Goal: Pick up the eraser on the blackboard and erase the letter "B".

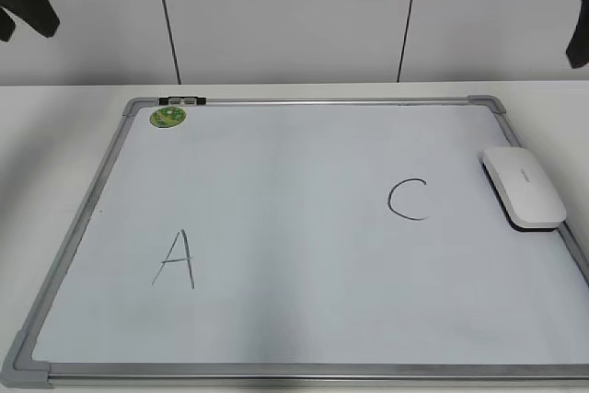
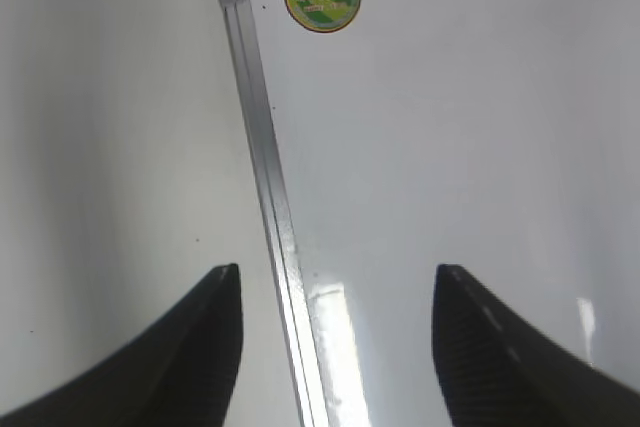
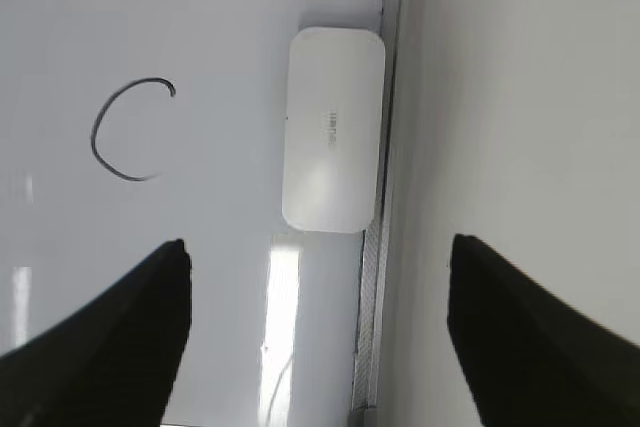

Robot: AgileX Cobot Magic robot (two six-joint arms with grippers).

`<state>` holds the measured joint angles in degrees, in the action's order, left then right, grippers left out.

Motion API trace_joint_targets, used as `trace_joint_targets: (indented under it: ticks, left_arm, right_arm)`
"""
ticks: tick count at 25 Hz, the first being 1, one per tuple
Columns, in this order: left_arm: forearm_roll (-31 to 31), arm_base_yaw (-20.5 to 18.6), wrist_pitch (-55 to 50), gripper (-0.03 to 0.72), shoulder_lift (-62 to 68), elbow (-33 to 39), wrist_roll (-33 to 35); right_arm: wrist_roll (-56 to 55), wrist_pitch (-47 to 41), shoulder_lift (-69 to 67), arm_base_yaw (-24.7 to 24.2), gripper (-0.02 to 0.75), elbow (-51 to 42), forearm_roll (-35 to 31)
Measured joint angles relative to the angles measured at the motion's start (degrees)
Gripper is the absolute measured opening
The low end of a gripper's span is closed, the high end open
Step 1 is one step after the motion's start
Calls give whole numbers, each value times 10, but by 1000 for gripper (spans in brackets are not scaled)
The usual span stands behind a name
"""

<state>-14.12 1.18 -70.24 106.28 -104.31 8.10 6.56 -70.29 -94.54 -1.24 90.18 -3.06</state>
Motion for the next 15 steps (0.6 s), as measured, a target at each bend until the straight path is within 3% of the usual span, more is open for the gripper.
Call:
trace_joint_targets:
  ticks: [7, 15]
  left_arm:
    - [-1, 8, -4, 443, -152, 119, -2]
    - [-1, 8, -9, 443, -355, 311, -2]
  right_arm:
    - [1, -9, 113, 0, 593, -5, -30]
    - [1, -12, 316, 0, 593, -166, -38]
